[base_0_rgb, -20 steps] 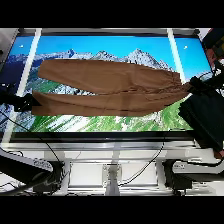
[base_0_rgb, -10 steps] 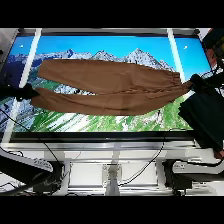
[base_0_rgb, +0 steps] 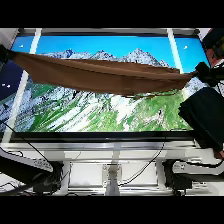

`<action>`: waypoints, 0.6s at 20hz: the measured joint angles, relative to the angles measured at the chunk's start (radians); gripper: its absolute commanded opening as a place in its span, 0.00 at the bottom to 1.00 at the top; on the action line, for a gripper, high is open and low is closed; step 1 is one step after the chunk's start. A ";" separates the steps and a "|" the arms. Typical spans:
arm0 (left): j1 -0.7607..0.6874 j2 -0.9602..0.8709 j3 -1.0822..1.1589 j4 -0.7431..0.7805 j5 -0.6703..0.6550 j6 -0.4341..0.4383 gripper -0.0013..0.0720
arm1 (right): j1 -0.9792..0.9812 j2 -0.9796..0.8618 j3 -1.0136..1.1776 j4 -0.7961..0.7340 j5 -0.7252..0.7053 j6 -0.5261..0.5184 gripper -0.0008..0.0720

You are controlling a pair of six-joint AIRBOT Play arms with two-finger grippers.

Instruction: Fold the clothes and pants, and hang the long-sleeved shirts on hangers.

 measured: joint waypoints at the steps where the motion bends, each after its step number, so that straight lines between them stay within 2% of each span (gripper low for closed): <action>1: 0.010 0.005 0.015 0.005 -0.033 0.005 0.03 | 0.000 0.007 0.006 -0.001 0.008 0.000 0.05; 3: 0.034 0.015 0.034 0.064 -0.135 0.010 0.03 | 0.000 0.024 0.015 -0.015 0.057 -0.012 0.05; 5: 0.063 0.018 0.035 0.207 -0.253 0.004 0.03 | 0.000 0.035 0.018 -0.033 0.147 -0.043 0.05; 9: 0.114 0.023 -0.032 0.451 -0.380 -0.072 0.03 | 0.001 0.043 -0.034 -0.077 0.315 -0.105 0.05; 12: 0.132 0.024 -0.140 0.587 -0.438 -0.072 0.03 | 0.001 0.045 -0.106 -0.105 0.384 -0.123 0.05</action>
